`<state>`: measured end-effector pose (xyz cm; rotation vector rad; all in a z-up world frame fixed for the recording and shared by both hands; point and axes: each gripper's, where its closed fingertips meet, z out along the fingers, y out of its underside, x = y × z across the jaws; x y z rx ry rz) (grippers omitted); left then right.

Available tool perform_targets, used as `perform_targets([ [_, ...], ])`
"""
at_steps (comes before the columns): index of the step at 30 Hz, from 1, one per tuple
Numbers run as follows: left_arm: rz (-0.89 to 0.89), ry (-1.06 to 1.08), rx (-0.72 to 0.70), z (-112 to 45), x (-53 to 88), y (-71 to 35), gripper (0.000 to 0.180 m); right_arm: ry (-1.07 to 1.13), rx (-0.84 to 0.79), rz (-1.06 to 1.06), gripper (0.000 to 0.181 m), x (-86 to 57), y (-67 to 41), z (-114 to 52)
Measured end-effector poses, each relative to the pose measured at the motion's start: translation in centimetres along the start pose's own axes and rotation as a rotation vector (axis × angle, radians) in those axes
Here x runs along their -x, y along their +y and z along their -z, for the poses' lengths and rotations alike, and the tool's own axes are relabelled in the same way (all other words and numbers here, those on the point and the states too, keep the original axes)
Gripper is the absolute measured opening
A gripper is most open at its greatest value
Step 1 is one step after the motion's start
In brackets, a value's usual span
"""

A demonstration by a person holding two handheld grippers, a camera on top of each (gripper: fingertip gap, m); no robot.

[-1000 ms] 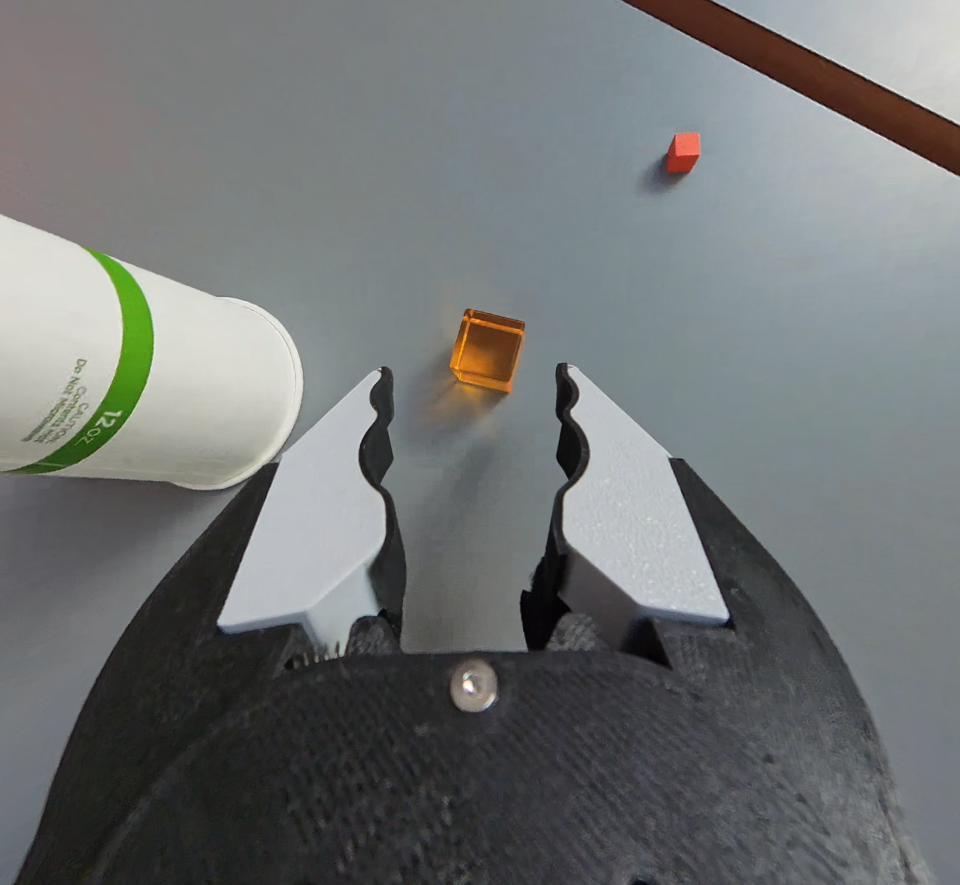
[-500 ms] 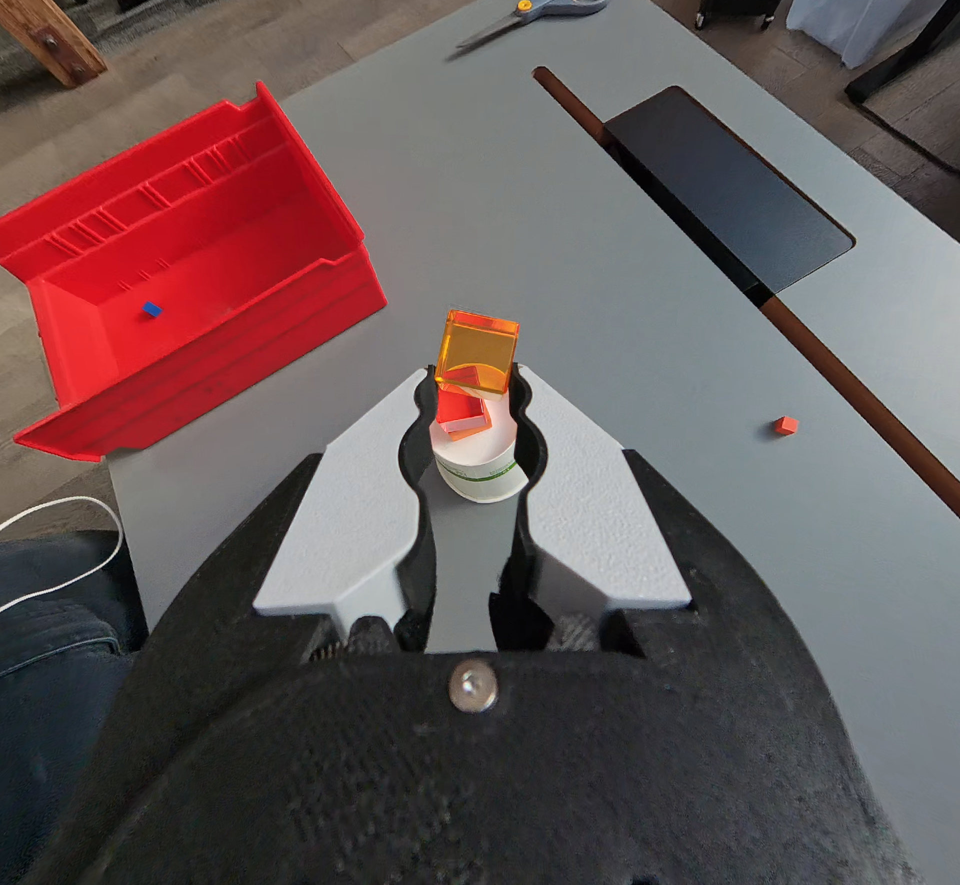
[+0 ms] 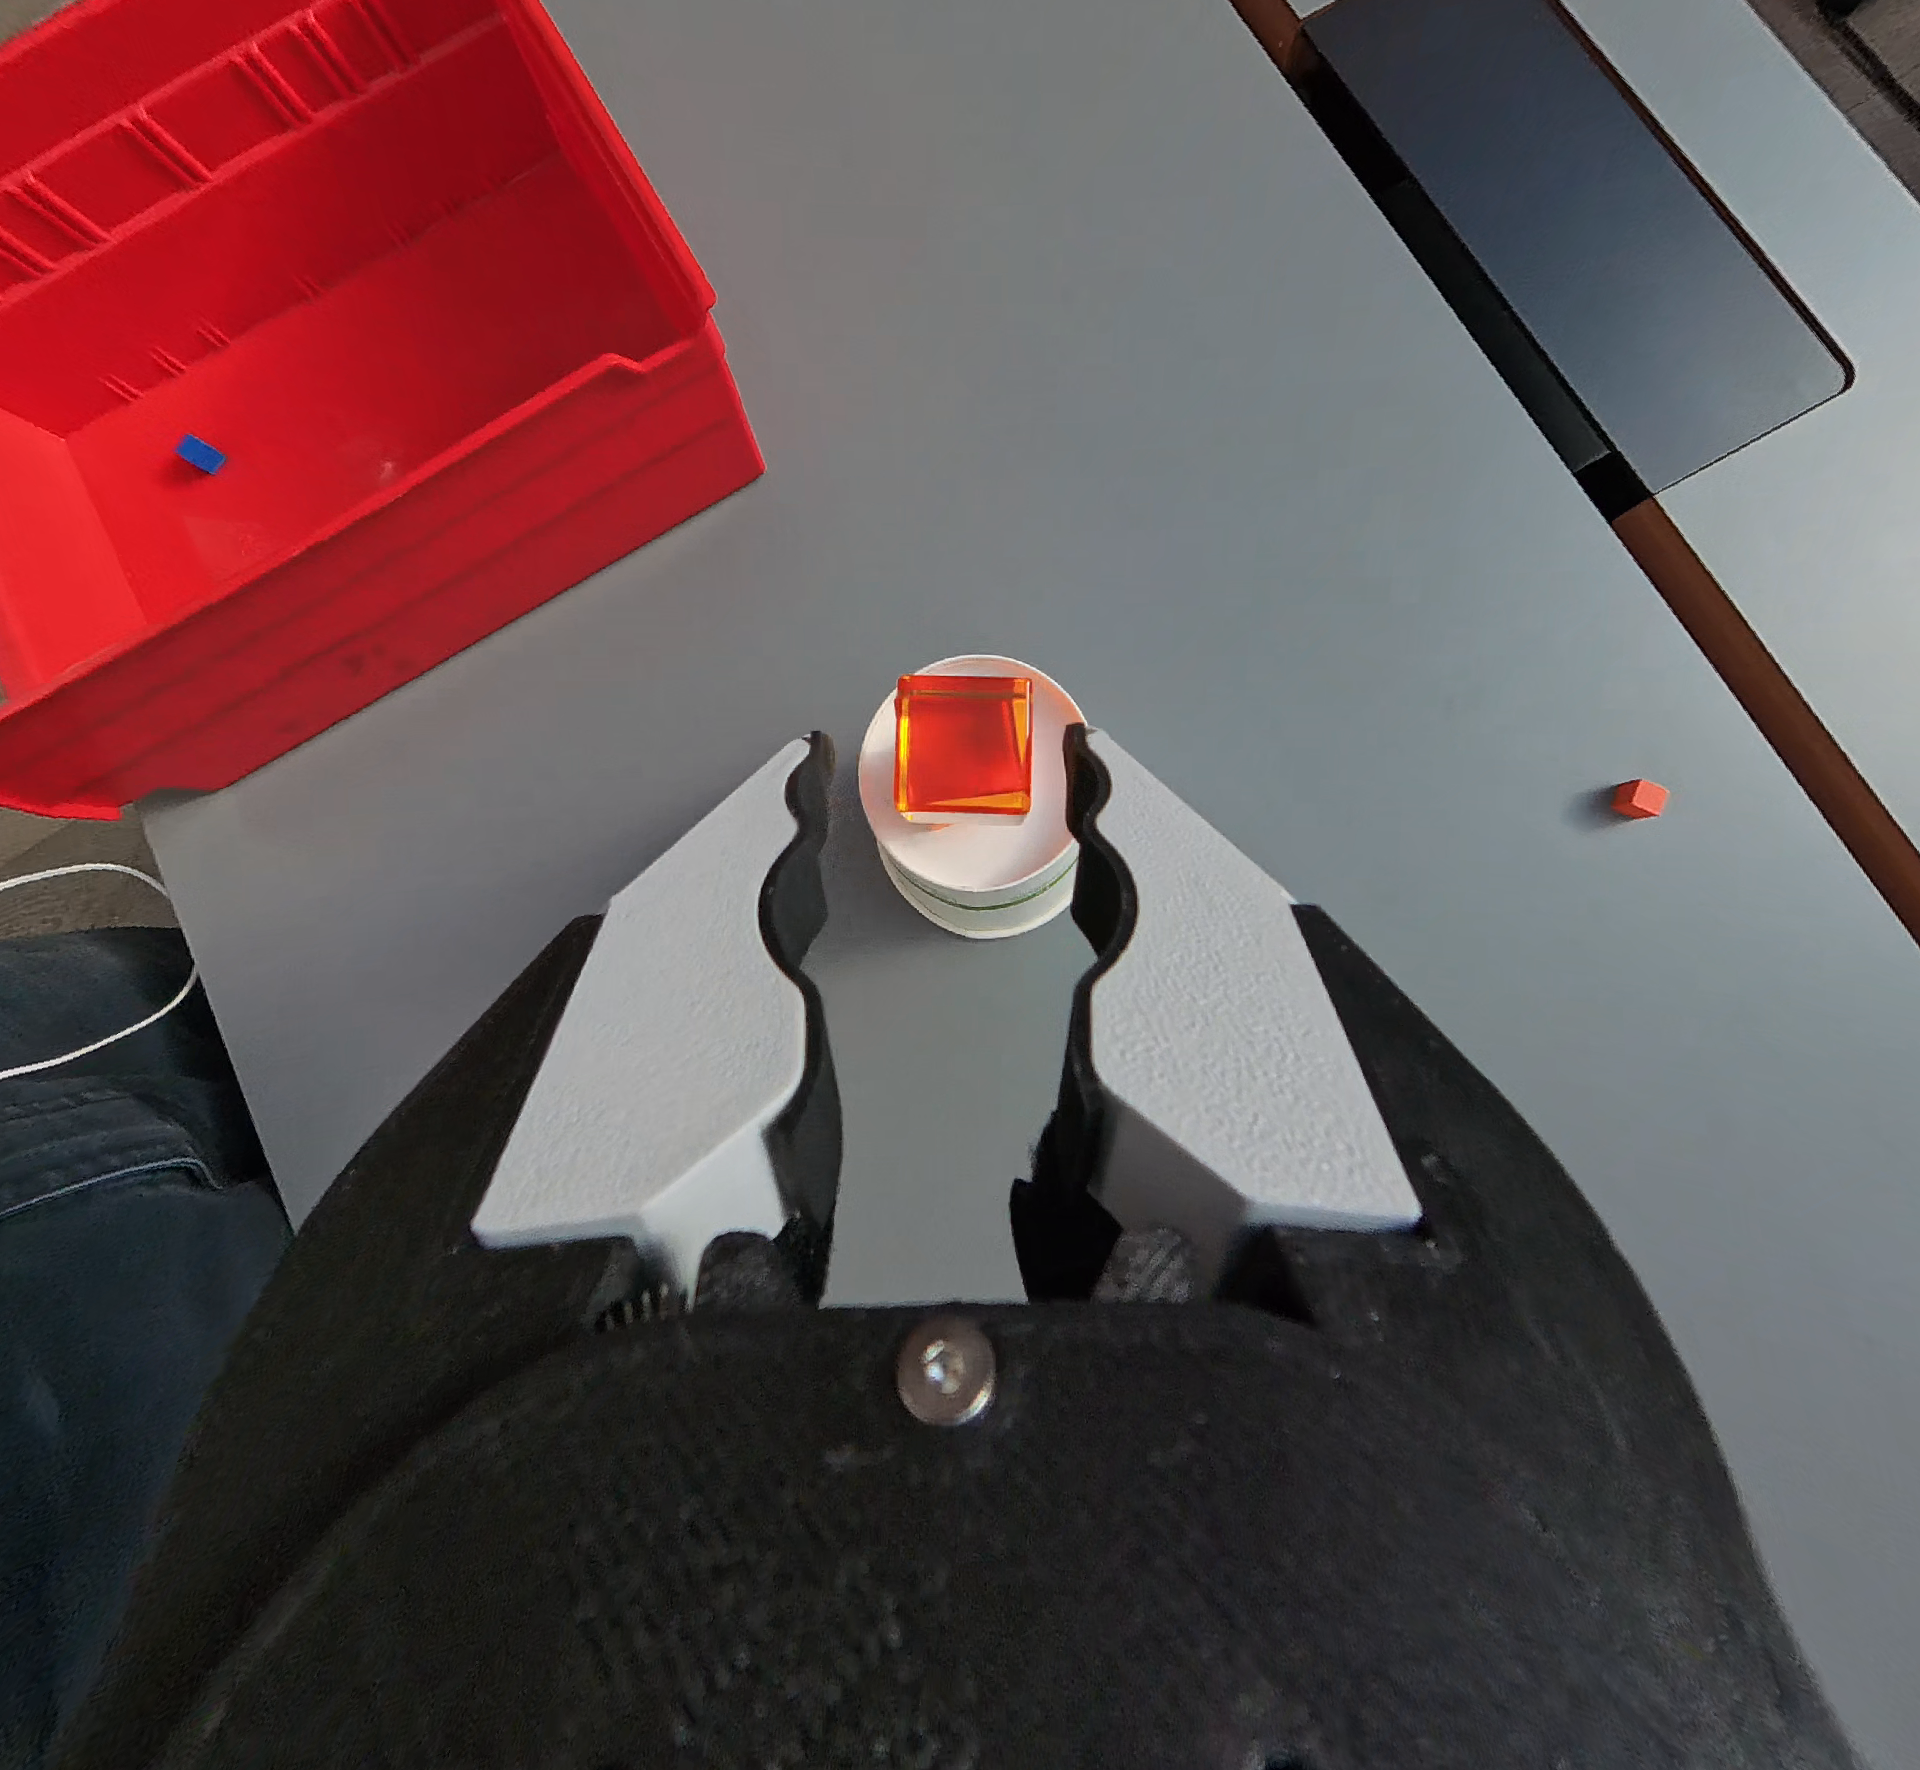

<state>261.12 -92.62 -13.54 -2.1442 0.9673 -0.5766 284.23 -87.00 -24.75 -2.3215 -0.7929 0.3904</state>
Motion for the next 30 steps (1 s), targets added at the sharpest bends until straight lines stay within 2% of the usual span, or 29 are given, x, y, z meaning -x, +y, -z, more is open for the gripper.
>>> perform_targets([
  [4,0.021,0.002,0.028,-0.4,0.6,1.1,0.058,0.002,-0.170,-0.051,0.049,-2.3,-1.4,2.6],
  [6,0.026,-0.013,0.053,-0.5,1.3,2.2,0.057,0.089,-0.262,-0.083,0.050,-6.3,-1.6,3.5],
  [8,0.040,-0.032,0.104,-0.9,2.2,4.2,0.056,0.204,-0.282,-0.138,0.048,-11.7,-0.6,2.7],
  [10,0.087,-0.035,0.163,-1.2,2.8,6.5,0.058,0.312,-0.237,-0.224,0.042,-17.3,1.6,0.1],
  [13,0.151,-0.043,0.205,-0.9,2.9,8.6,0.055,0.364,-0.062,-0.302,0.044,-22.3,5.3,-5.2],
  [18,0.184,-0.102,0.226,0.7,2.6,10.2,0.054,0.366,-0.011,-0.408,0.041,-25.3,7.9,-10.2],
  [20,0.202,-0.120,0.240,1.4,2.5,11.0,0.054,0.354,0.034,-0.387,0.032,-25.4,8.7,-11.5],
  [21,0.212,-0.126,0.248,1.6,2.4,11.5,0.054,0.377,0.026,-0.348,0.016,-25.7,8.5,-11.5],
  [22,0.221,-0.132,0.254,1.8,2.4,11.9,0.054,0.389,0.052,-0.329,0.009,-25.7,8.8,-11.4],
  [23,0.228,-0.136,0.257,1.9,2.3,12.1,0.054,0.379,0.061,-0.328,0.009,-25.3,8.5,-11.1],
  [26,0.240,-0.133,0.241,1.7,2.2,12.3,0.054,0.307,-0.103,-0.263,0.009,-21.3,3.5,-7.2],
  [30,0.244,-0.100,0.203,0.1,1.9,11.7,0.054,0.052,-0.272,-0.082,0.009,-8.4,-3.5,0.8],
])
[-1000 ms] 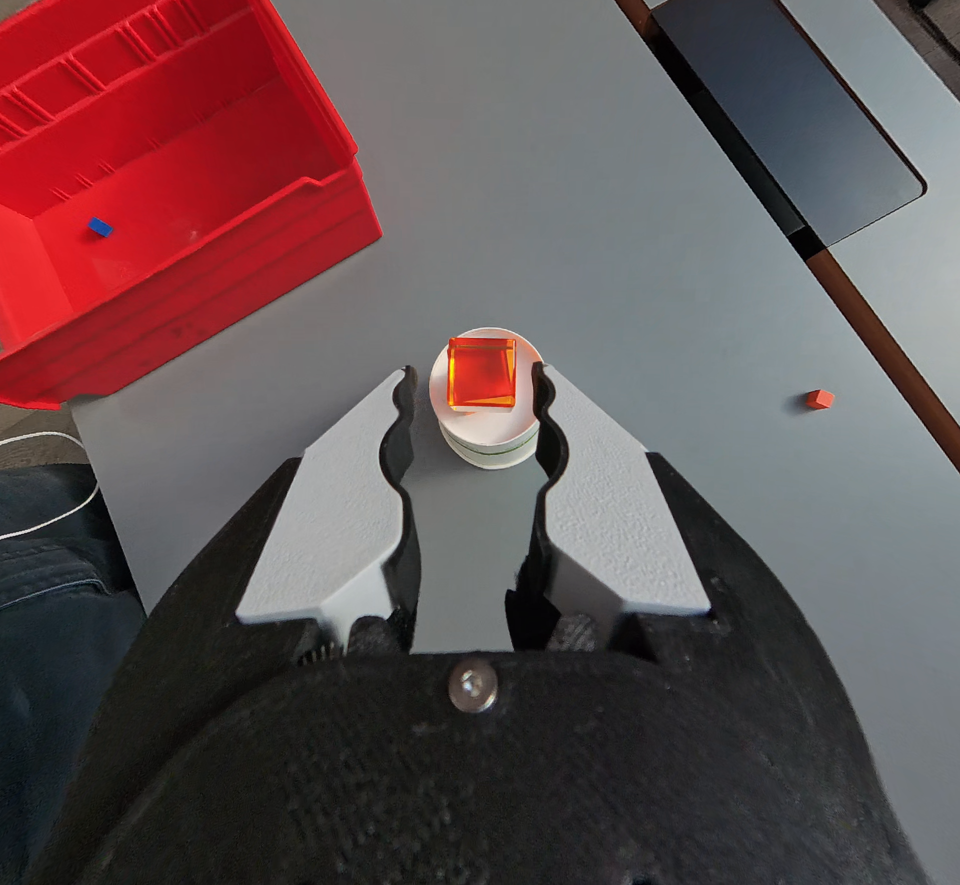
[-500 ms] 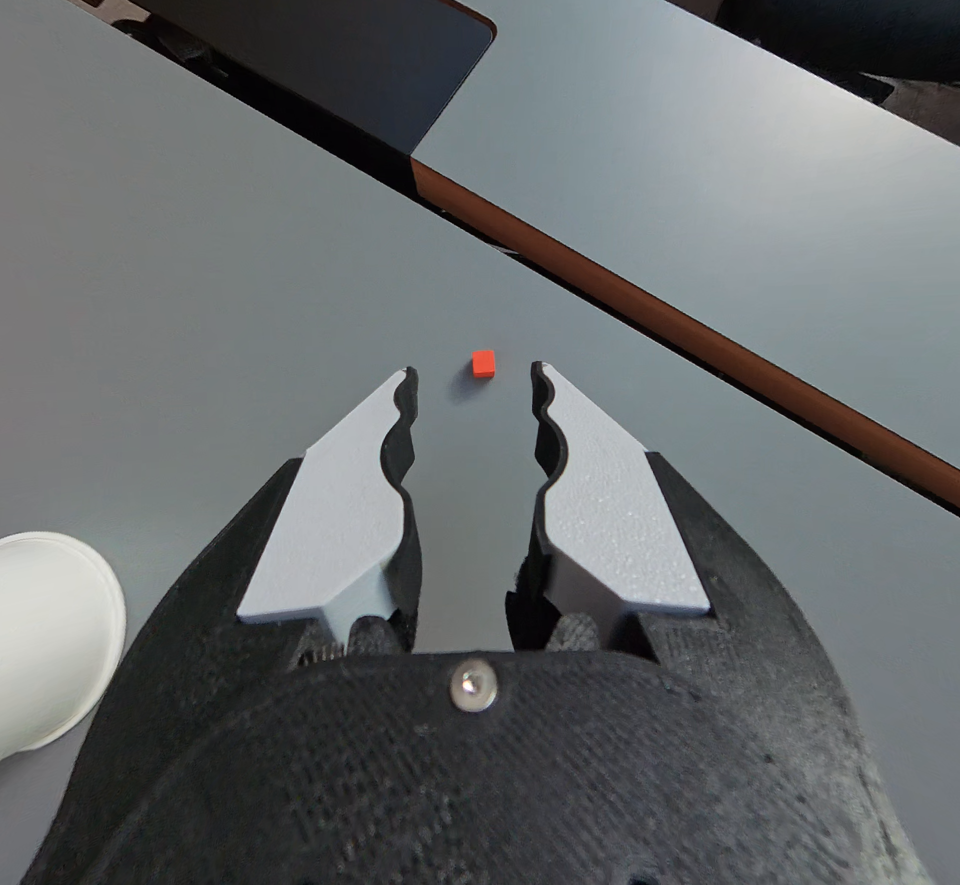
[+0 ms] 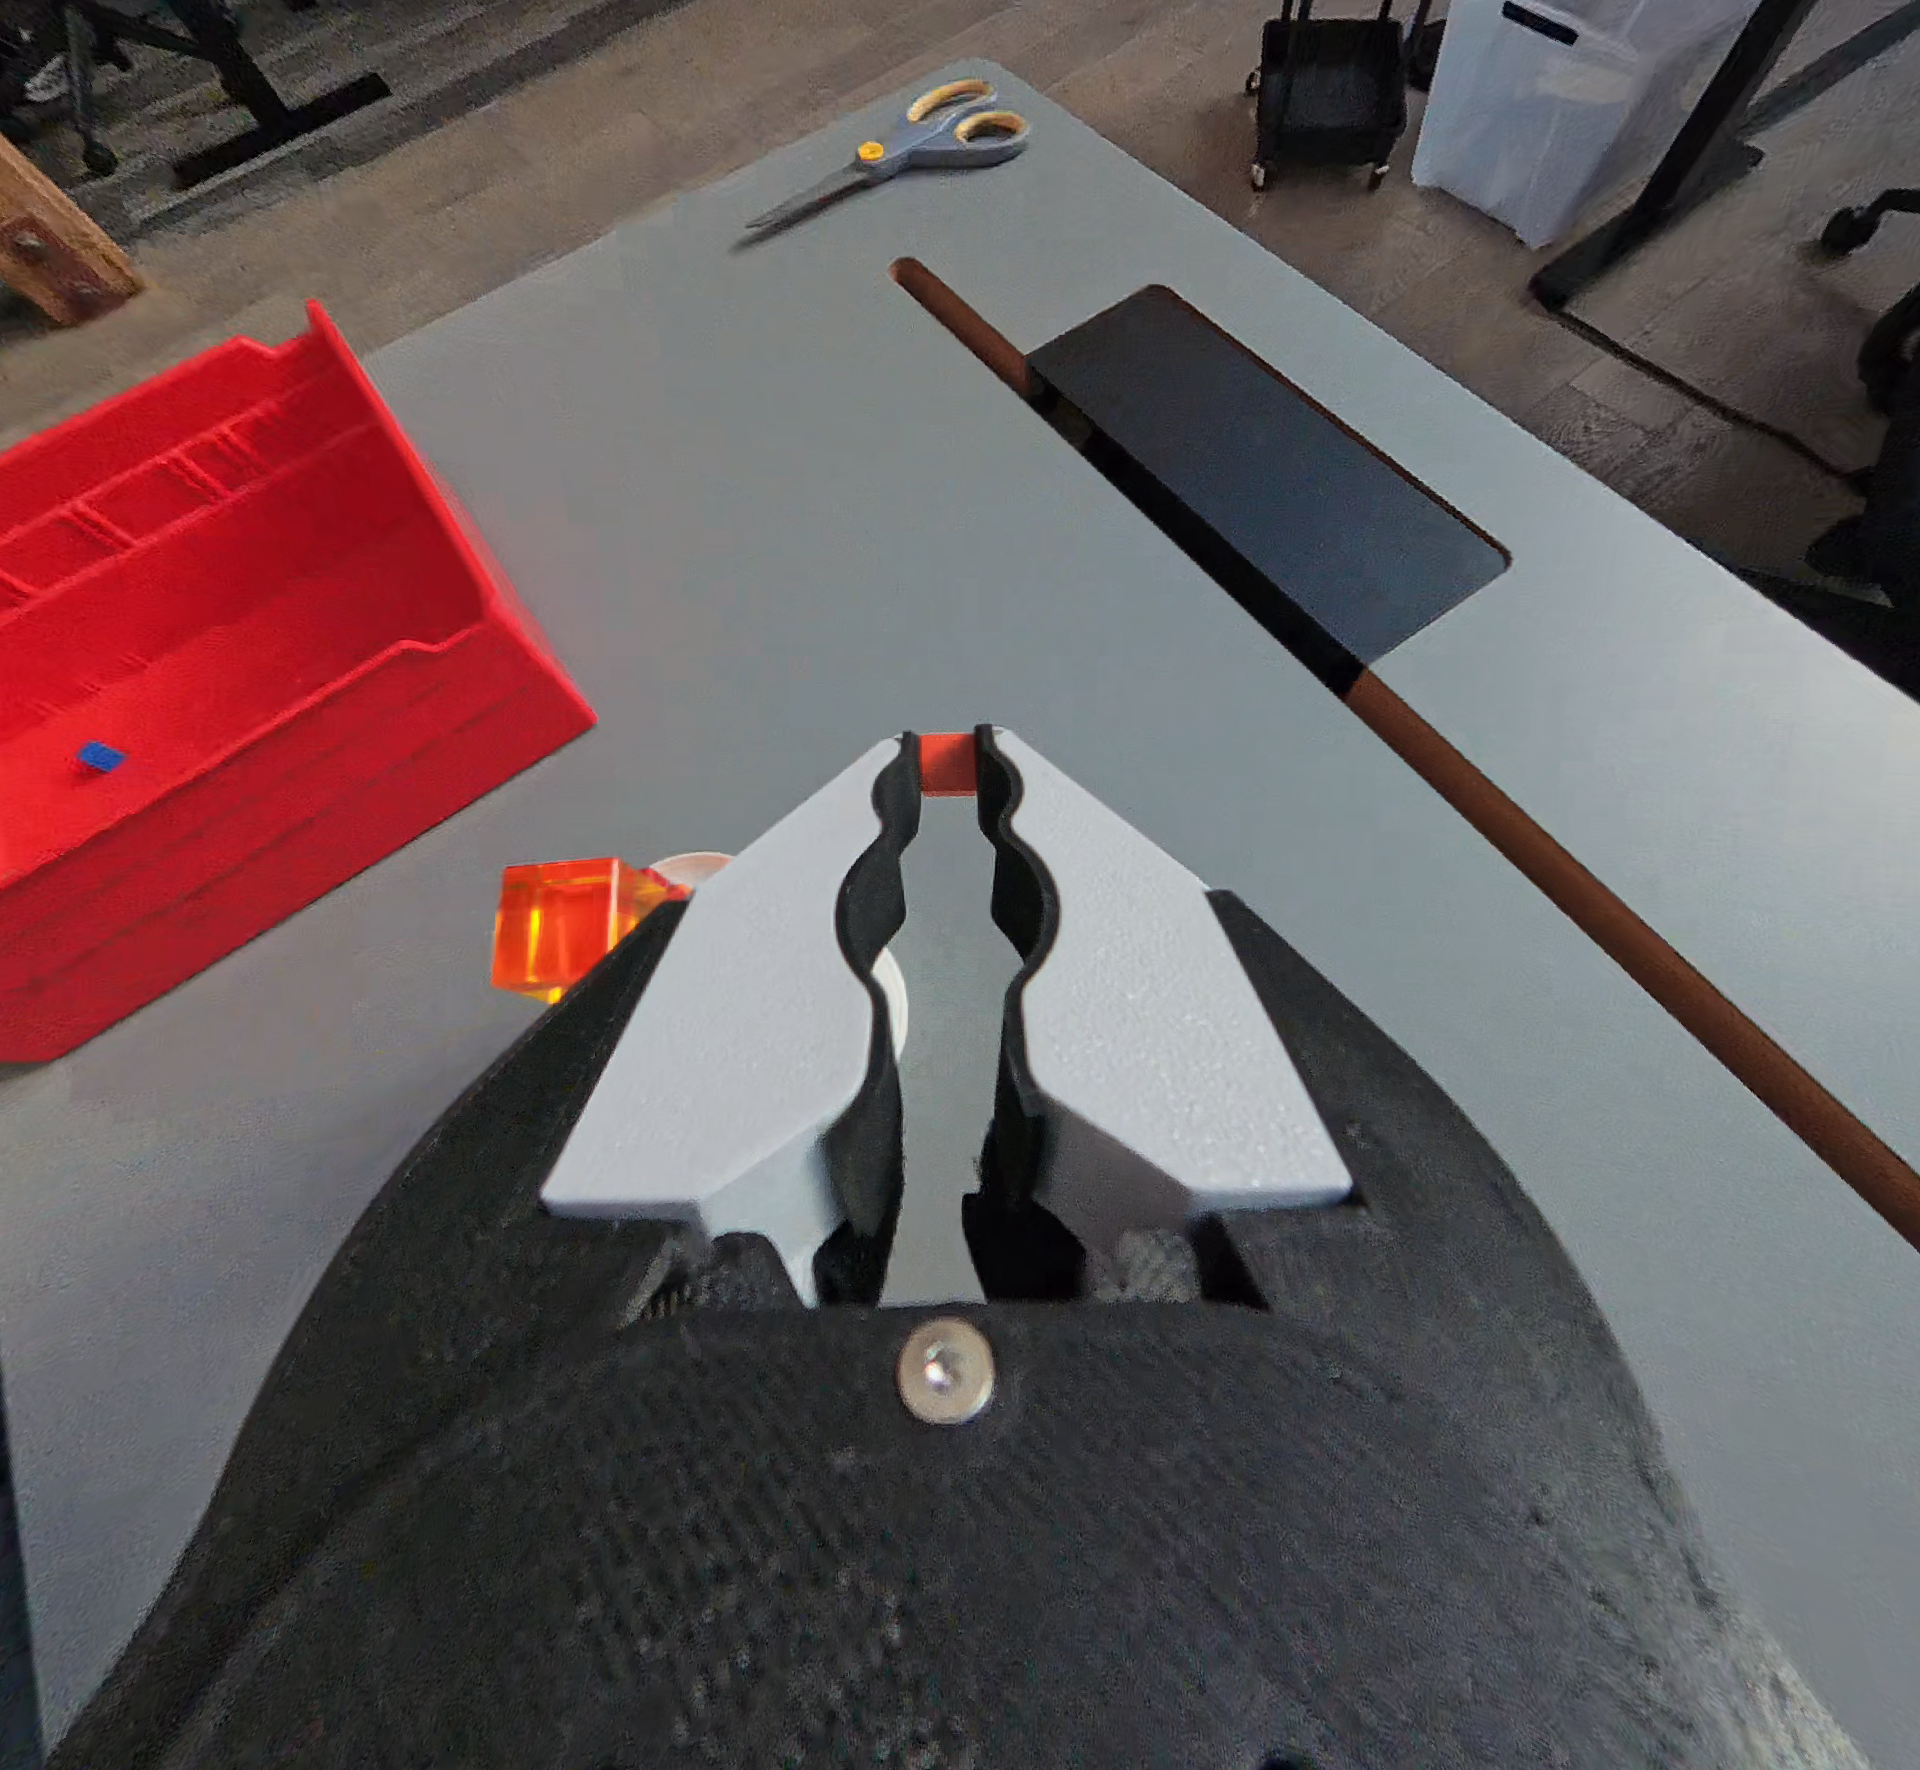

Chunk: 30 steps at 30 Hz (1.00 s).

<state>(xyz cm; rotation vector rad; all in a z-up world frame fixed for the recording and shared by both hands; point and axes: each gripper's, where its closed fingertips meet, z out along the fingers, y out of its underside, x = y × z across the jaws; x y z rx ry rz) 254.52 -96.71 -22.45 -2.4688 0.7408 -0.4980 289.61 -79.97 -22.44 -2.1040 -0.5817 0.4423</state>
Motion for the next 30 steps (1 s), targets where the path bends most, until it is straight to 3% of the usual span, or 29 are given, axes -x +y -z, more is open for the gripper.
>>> perform_targets([
  [4,-0.016,0.052,-0.023,-1.6,-1.0,-1.3,0.054,-0.097,0.104,0.144,0.009,6.8,-0.4,3.2],
  [11,-0.099,0.086,-0.051,-1.8,-2.8,-3.7,0.054,-0.164,0.233,0.172,0.009,8.3,1.5,2.3],
  [18,-0.075,0.064,-0.048,-0.8,-2.2,-2.4,0.054,-0.161,0.271,0.198,0.009,8.6,2.3,1.5],
  [22,-0.043,0.045,-0.034,-0.7,-1.2,-1.3,0.054,-0.159,0.240,0.199,0.029,8.6,1.7,1.5],
  [26,-0.127,-0.050,0.065,-0.3,1.4,0.7,0.049,-0.117,0.160,0.178,0.032,7.7,-0.4,3.8],
  [30,-0.382,-0.097,0.266,-1.0,5.3,2.6,0.041,-0.106,0.057,0.134,0.032,7.2,-2.7,6.6],
])
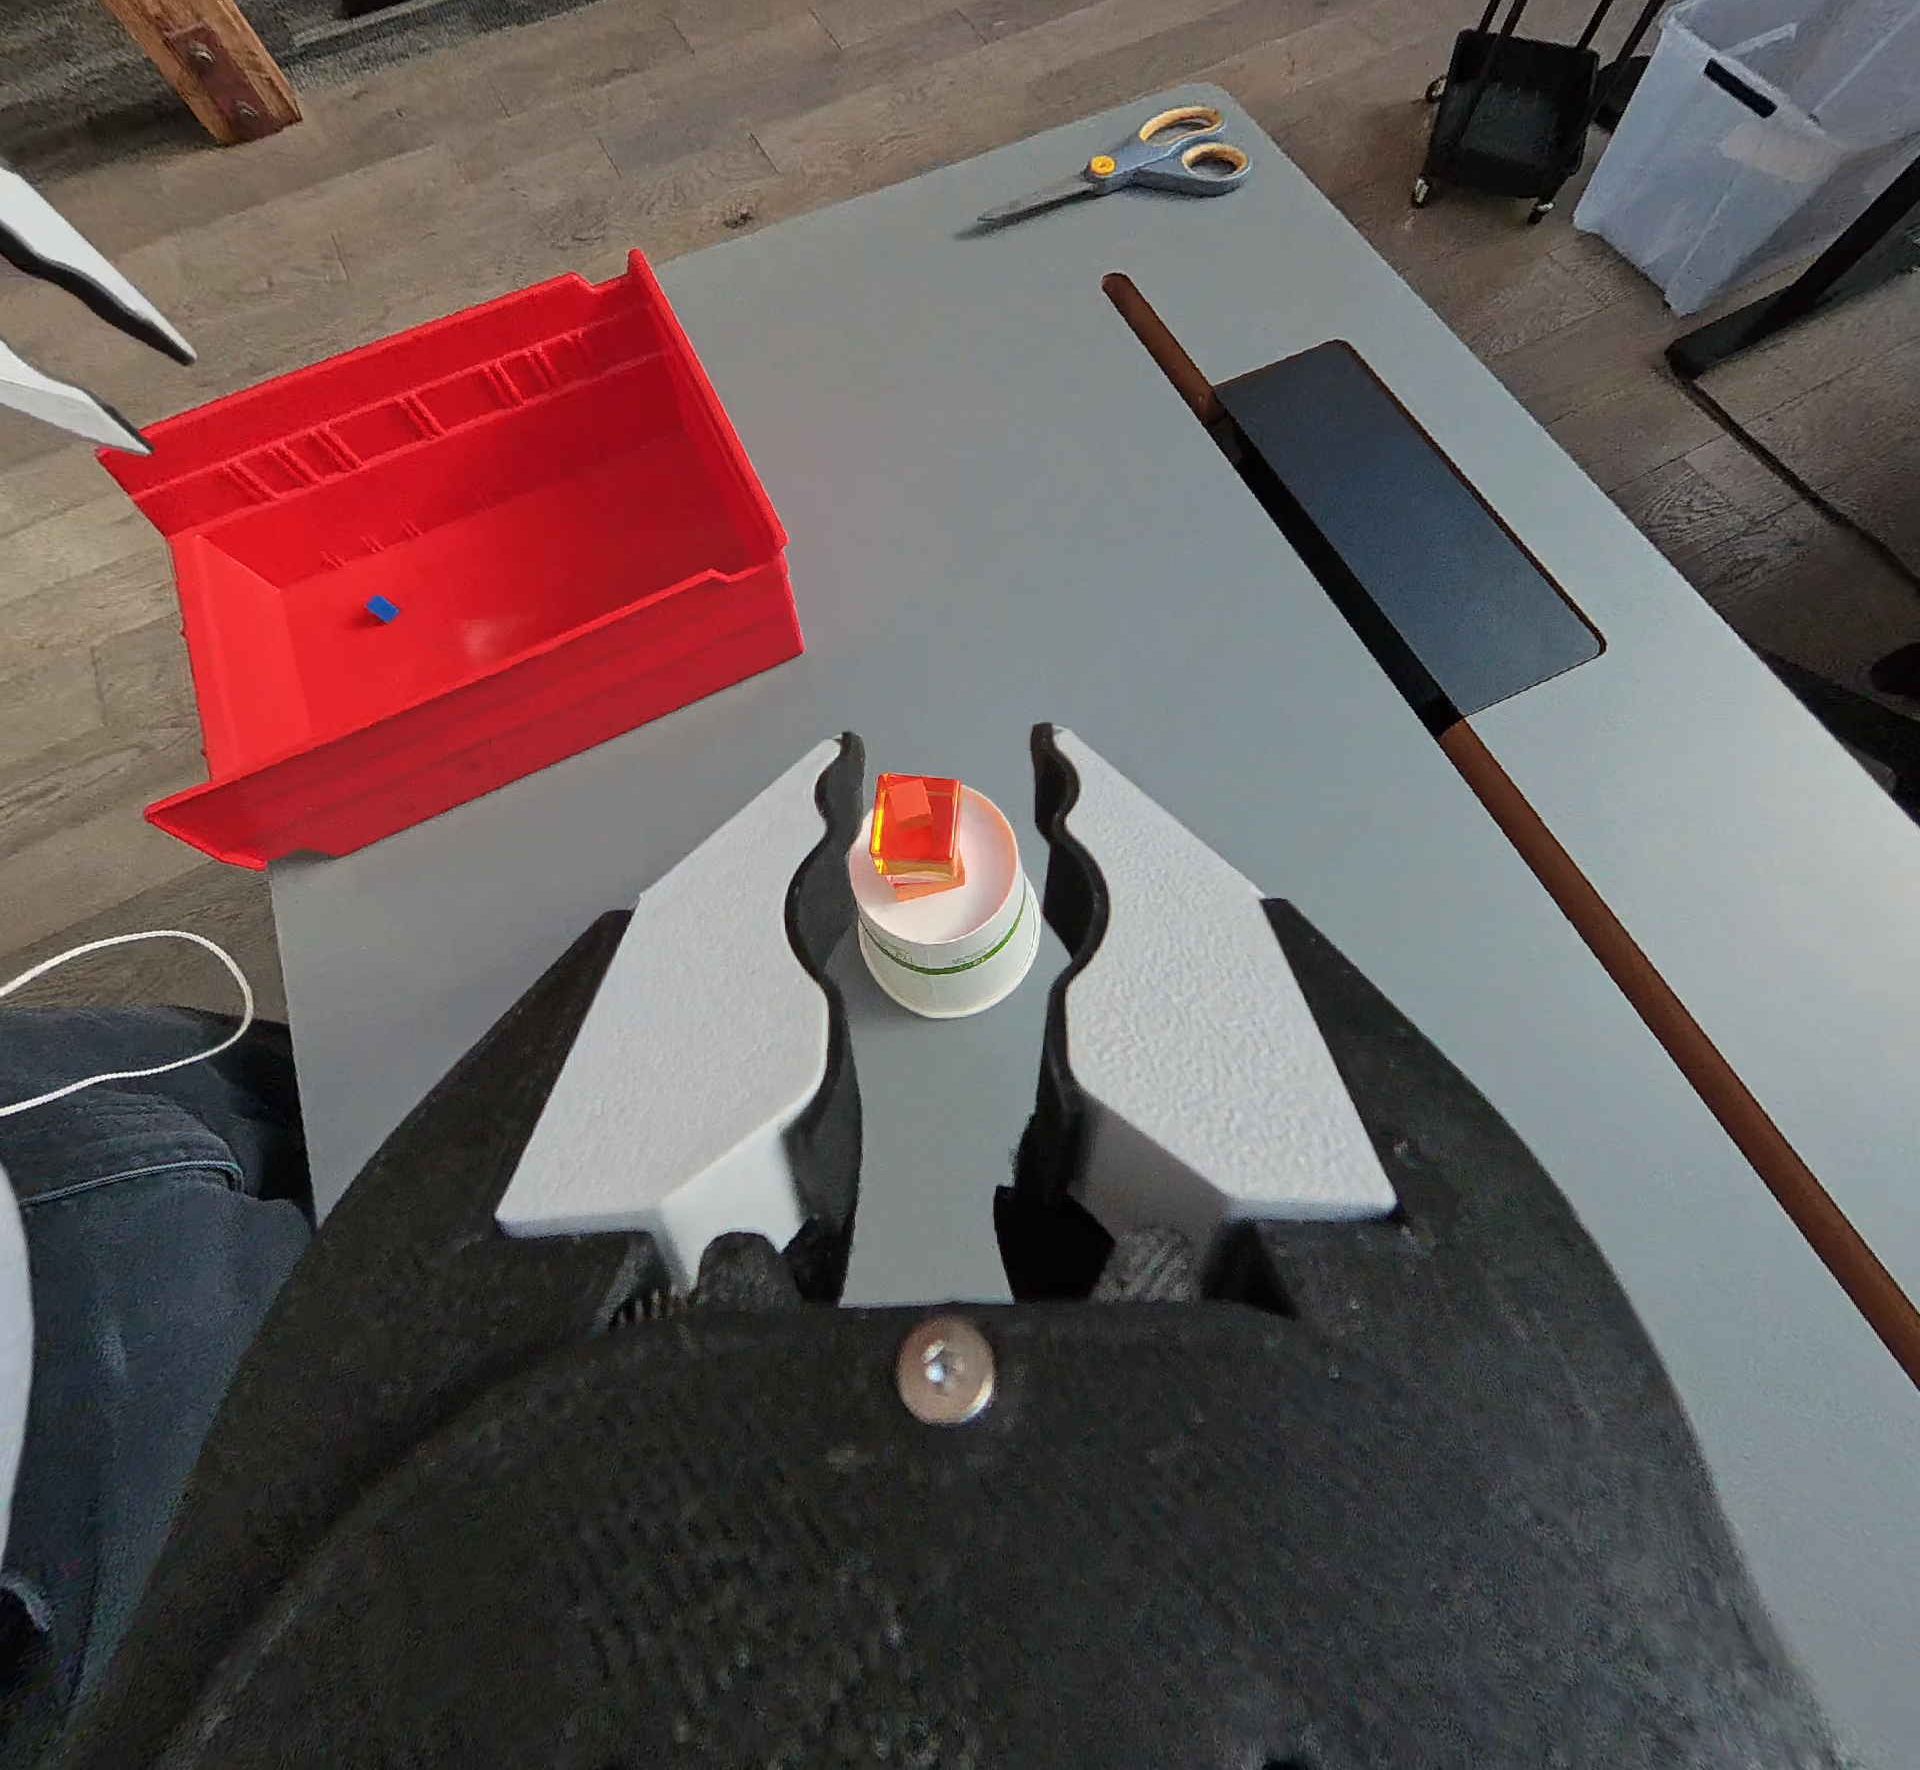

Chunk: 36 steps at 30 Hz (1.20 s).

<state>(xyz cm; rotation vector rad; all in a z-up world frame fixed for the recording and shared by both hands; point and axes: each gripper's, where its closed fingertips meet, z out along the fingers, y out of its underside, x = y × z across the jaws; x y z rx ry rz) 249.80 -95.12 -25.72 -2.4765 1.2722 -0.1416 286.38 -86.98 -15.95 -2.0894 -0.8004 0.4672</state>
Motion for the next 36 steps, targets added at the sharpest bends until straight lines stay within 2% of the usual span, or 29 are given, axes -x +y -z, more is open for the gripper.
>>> perform_targets([
  [4,-0.284,0.096,0.184,-4.4,-0.2,1.8,0.044,0.025,-0.007,-0.007,0.032,-0.1,0.4,1.5],
  [6,-0.361,0.148,0.263,-6.9,-0.9,3.4,0.040,0.041,0.003,-0.007,0.032,0.1,1.2,2.2],
  [9,-0.390,0.167,0.339,-9.9,-1.2,5.4,0.034,0.067,0.022,-0.006,0.032,0.6,2.6,3.7],
  [18,-0.467,0.117,0.416,-13.3,-0.8,6.8,0.026,0.141,0.041,-0.068,0.032,-0.3,5.4,8.2],
  [21,-0.439,0.137,0.423,-13.3,-0.8,6.7,0.024,0.146,0.031,-0.076,0.031,-0.4,5.5,8.9],
  [25,-0.432,0.143,0.465,-13.1,-0.4,7.3,0.011,0.156,0.040,-0.065,0.031,-0.5,6.0,9.7],
  [29,-0.372,0.164,0.488,-12.7,-0.8,7.0,0.009,0.169,0.038,-0.056,0.030,-0.6,6.5,10.9],
  [31,-0.324,0.161,0.456,-11.6,-1.3,5.1,0.009,0.188,0.042,-0.052,0.030,-0.9,6.9,12.0],
  [33,-0.276,0.119,0.365,-9.4,-1.6,0.9,0.009,0.215,0.036,-0.053,0.030,-1.4,7.3,13.4],
  [36,-0.207,0.121,0.120,-3.4,-3.8,-10.3,0.009,0.246,0.003,-0.083,0.030,-2.2,7.7,15.5],
])
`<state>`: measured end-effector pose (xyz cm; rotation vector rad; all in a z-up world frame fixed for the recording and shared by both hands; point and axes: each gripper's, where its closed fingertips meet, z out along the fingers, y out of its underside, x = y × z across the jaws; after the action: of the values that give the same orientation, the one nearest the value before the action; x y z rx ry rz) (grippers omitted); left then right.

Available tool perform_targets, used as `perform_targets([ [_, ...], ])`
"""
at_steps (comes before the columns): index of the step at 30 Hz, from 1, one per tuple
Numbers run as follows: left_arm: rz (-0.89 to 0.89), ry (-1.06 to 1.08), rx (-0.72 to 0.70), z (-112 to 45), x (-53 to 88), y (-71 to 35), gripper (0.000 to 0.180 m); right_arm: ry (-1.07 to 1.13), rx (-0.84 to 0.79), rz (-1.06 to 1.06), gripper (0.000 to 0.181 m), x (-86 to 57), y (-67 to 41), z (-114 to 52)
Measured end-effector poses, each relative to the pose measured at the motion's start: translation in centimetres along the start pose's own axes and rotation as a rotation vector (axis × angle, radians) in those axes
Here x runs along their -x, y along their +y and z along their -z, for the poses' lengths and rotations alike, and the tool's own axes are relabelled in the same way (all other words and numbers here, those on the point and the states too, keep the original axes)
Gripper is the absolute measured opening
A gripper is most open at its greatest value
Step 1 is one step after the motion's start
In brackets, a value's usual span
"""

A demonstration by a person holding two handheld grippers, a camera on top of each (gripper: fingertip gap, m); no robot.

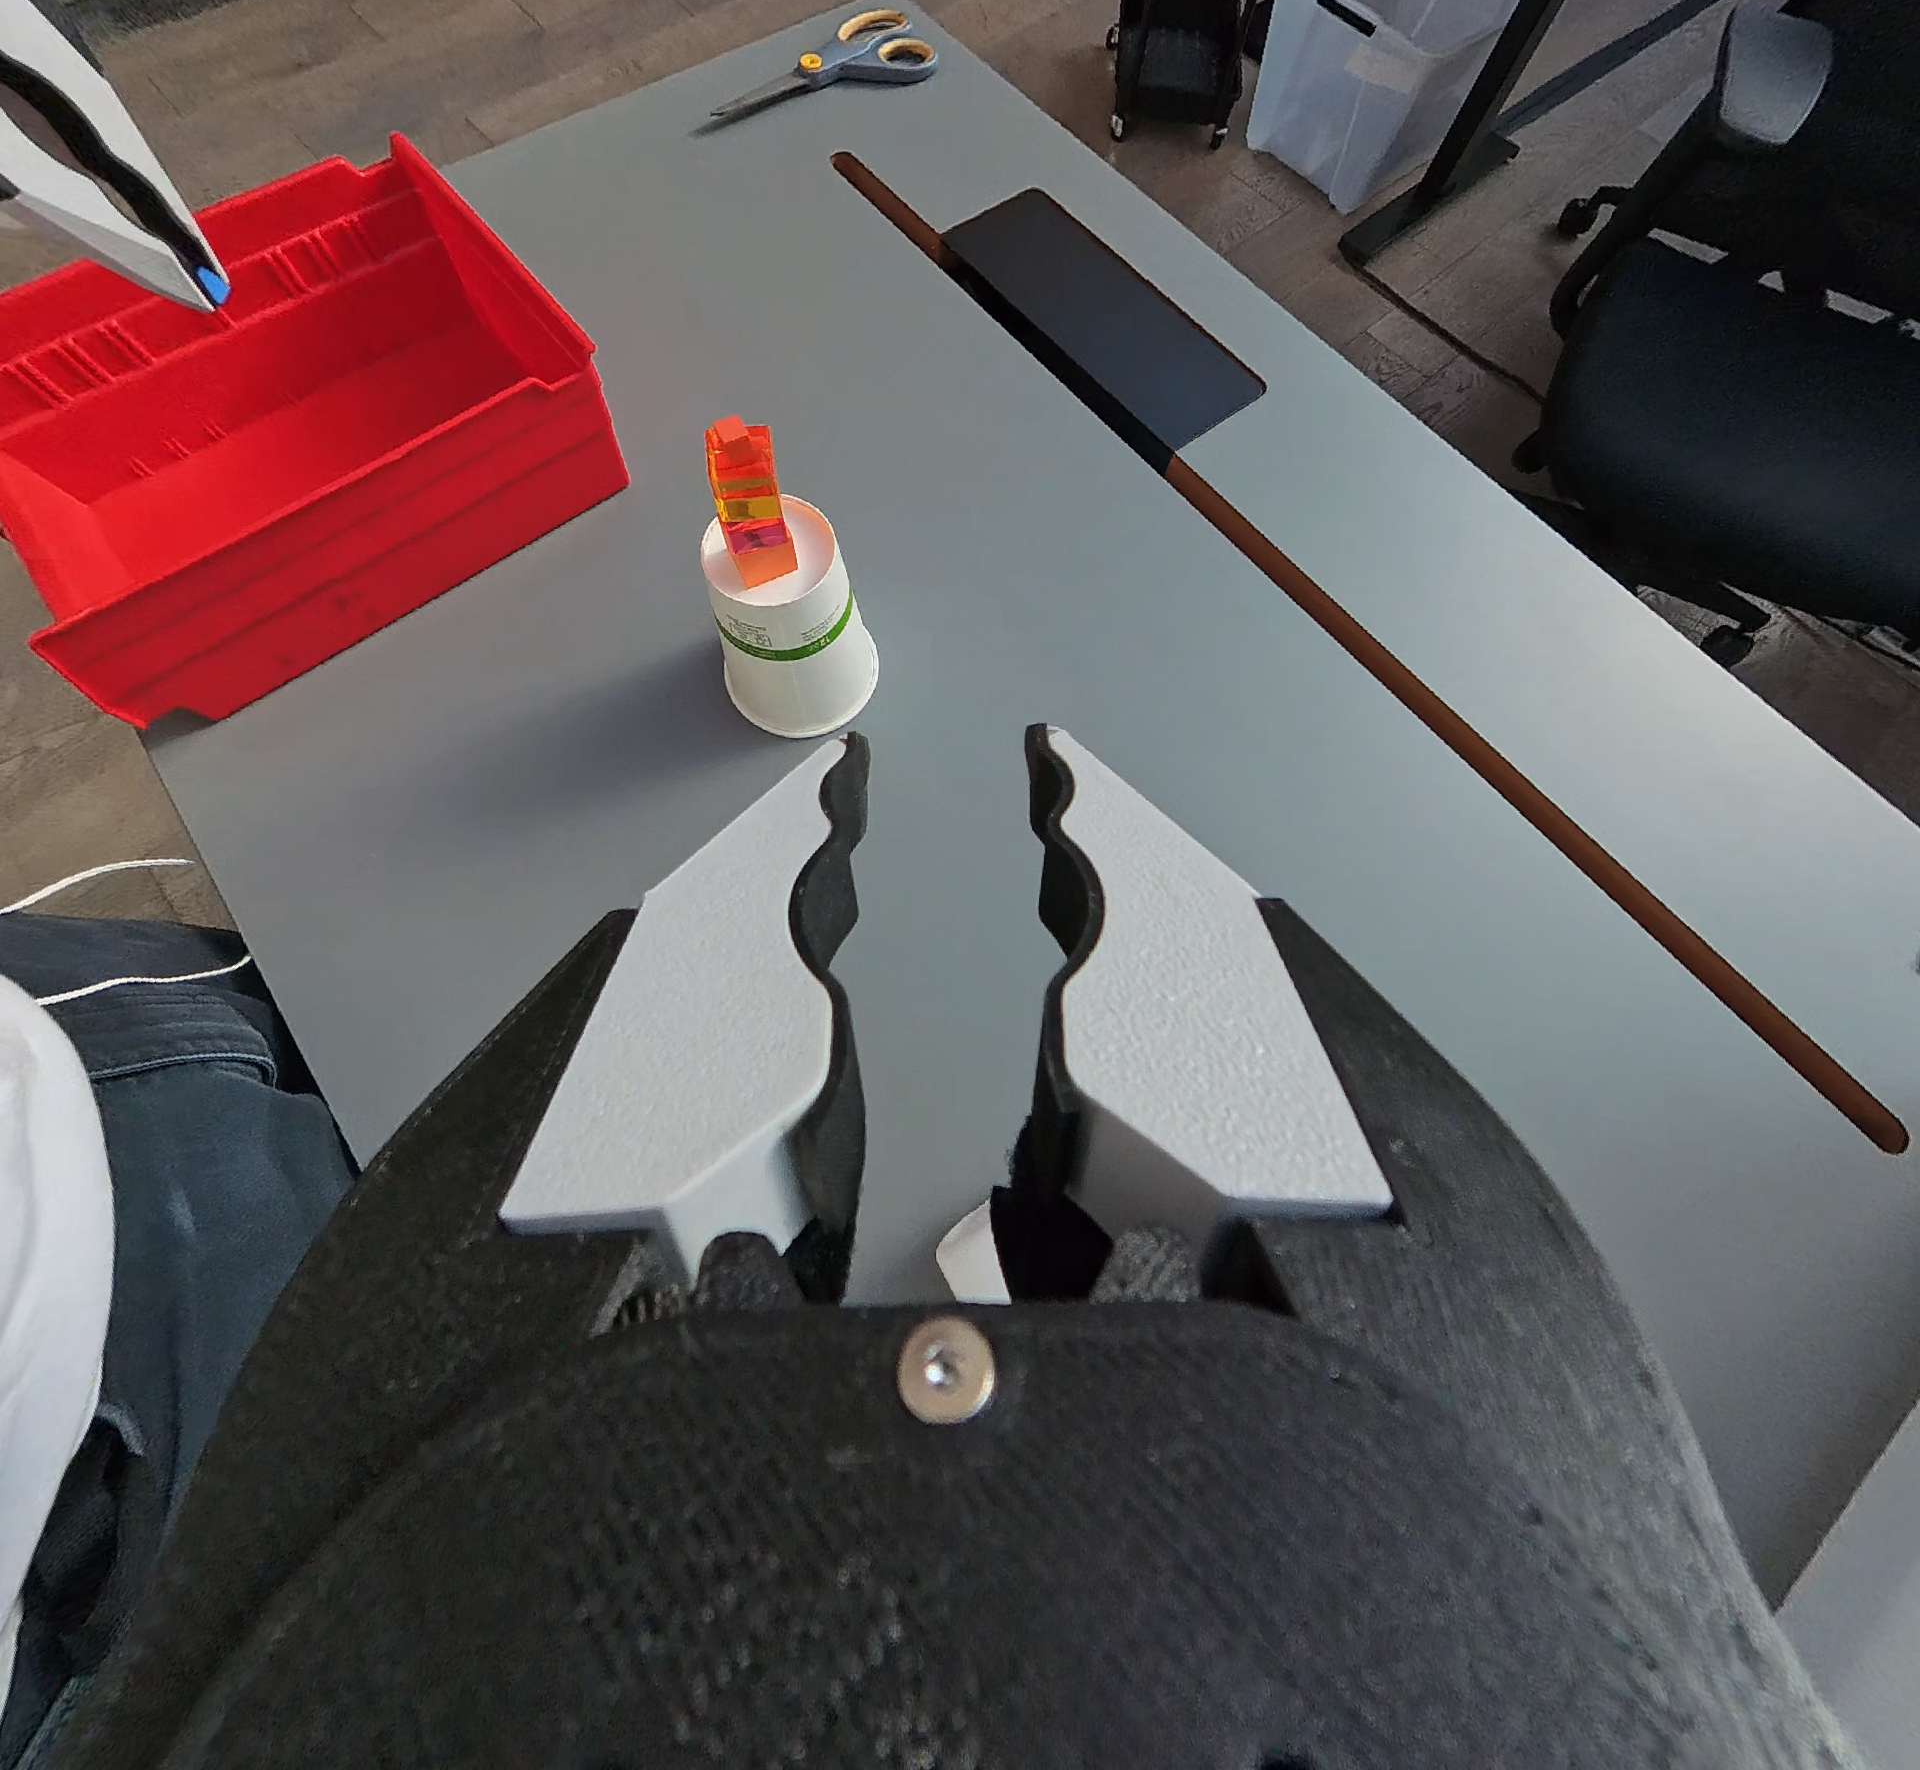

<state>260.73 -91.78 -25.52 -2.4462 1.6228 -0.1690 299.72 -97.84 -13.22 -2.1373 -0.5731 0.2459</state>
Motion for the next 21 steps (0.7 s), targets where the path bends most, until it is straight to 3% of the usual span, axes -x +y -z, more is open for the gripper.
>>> perform_targets([
  [3,-0.003,0.134,-0.208,6.5,-3.4,-11.6,0.009,0.003,-0.061,-0.048,0.029,-0.6,0.0,0.9],
  [9,-0.087,0.138,-0.492,7.6,-5.9,-24.8,0.009,-0.014,-0.124,-0.089,0.029,0.0,1.4,1.1],
  [15,-0.088,0.137,-0.712,3.8,-6.8,-25.5,0.009,-0.054,-0.096,-0.153,0.029,1.5,4.9,1.3],
  [21,-0.029,0.048,-0.816,1.2,-6.0,-25.6,0.009,-0.052,-0.036,-0.164,0.029,1.3,6.7,2.0],
])
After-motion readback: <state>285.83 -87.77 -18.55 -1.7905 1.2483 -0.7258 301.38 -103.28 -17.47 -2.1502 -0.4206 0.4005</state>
